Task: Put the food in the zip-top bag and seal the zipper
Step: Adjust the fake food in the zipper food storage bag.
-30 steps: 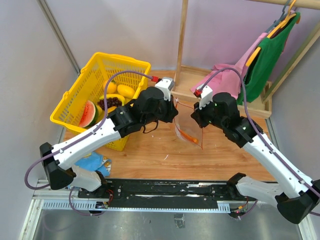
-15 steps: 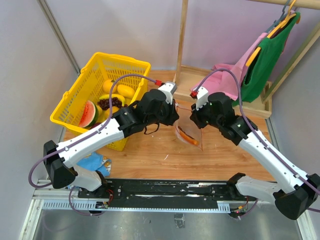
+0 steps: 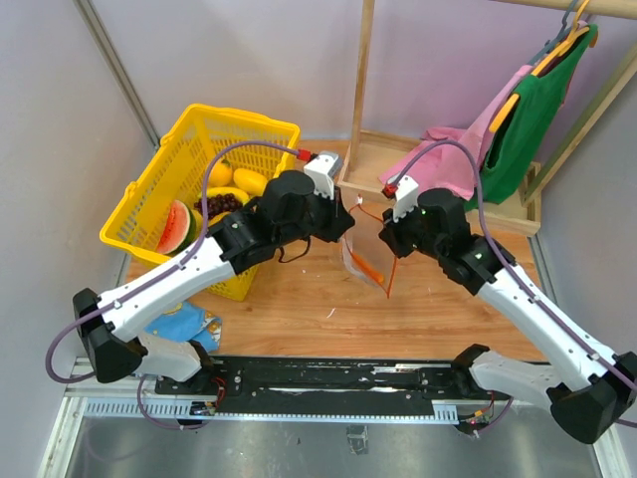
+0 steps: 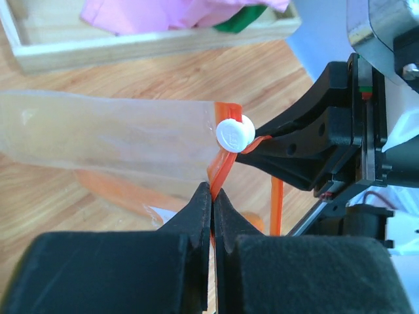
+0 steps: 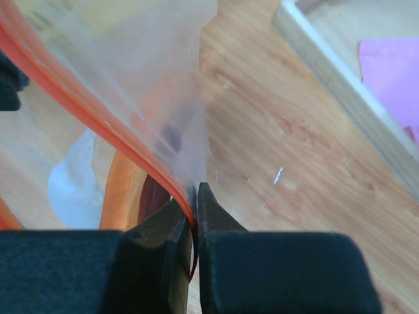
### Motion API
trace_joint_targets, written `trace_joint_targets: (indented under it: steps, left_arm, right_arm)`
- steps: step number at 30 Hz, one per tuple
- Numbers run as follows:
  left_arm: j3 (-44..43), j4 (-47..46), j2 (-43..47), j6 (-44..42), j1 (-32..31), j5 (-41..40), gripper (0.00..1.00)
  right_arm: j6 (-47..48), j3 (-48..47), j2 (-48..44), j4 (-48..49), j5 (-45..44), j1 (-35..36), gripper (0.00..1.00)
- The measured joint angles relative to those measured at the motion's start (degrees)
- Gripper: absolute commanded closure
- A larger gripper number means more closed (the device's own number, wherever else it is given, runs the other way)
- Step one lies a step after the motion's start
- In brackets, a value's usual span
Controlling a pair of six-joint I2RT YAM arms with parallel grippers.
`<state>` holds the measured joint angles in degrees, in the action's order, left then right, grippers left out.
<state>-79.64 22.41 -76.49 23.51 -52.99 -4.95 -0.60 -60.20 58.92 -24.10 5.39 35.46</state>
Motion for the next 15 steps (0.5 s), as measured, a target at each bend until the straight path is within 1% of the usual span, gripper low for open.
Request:
trace_joint_targets:
  steps: [2, 5, 9, 13, 15]
  left_arm:
    - [1.81, -0.11, -0.59, 0.13, 0.13, 0.2, 1.0]
    - [2.54, 0.11, -3.08, 0.2, 0.33, 0.79, 1.0]
    - [1.79, 0.37, -6.27, 0.55, 0.33, 1.62, 1.0]
    - [-0.66, 0.61, -7.87, 1.18, 0.33, 2.29, 1.0]
    - [-1.9, 0.63, -8.37, 1.55, 0.33, 2.6, 1.0]
  right_arm:
    - [-0.52, 1.44, 1.05, -0.44, -0.04, -0.02, 0.85]
    - [-1.14, 1.97, 2.12, -2.27, -0.04, -0.02, 0.74]
    - [-2.25, -0.24, 1.53, -6.64, -0.02, -0.04, 0.63]
    - [-4.0, -4.24, -0.92, -10.95, 1.16, -0.04, 0.62]
    - [-5.77, -5.22, -3.52, -12.09, 2.84, -0.04, 0.64]
